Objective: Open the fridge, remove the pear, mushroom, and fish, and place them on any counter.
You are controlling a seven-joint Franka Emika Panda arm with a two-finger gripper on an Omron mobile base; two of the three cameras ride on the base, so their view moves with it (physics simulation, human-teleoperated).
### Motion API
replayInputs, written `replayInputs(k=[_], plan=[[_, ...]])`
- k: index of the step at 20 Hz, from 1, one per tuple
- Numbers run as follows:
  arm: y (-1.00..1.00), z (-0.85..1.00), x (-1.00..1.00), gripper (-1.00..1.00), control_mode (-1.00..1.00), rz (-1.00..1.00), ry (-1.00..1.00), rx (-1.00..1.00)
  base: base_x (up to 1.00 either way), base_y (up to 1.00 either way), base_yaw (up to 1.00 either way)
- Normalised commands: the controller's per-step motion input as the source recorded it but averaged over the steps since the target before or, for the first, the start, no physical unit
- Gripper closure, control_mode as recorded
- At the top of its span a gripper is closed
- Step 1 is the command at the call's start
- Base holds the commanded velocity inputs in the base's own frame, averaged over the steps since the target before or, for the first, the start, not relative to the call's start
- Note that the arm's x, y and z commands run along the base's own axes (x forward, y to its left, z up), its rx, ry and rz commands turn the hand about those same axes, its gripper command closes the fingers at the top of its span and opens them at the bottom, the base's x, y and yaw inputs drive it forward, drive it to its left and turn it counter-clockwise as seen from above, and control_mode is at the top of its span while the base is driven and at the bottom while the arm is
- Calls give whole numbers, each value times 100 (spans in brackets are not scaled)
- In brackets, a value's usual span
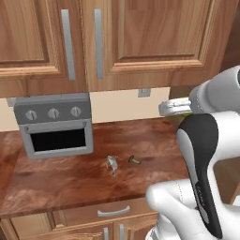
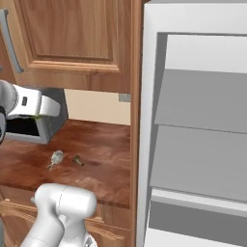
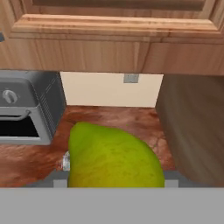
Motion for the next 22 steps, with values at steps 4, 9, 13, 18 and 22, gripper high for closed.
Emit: replayInputs(k=[4, 9, 13, 18, 22], plan=[[9, -34, 8, 100, -100, 7, 9, 4, 0, 0, 0], [0, -46, 35, 100, -100, 14, 15, 8, 0, 0, 0], [0, -68, 48, 100, -100, 8, 9, 1, 0, 0, 0], [0, -77, 58, 100, -100, 3, 10, 0, 0, 0, 0], [0, -78, 55, 100, -100, 0, 12, 0, 0, 0, 0]])
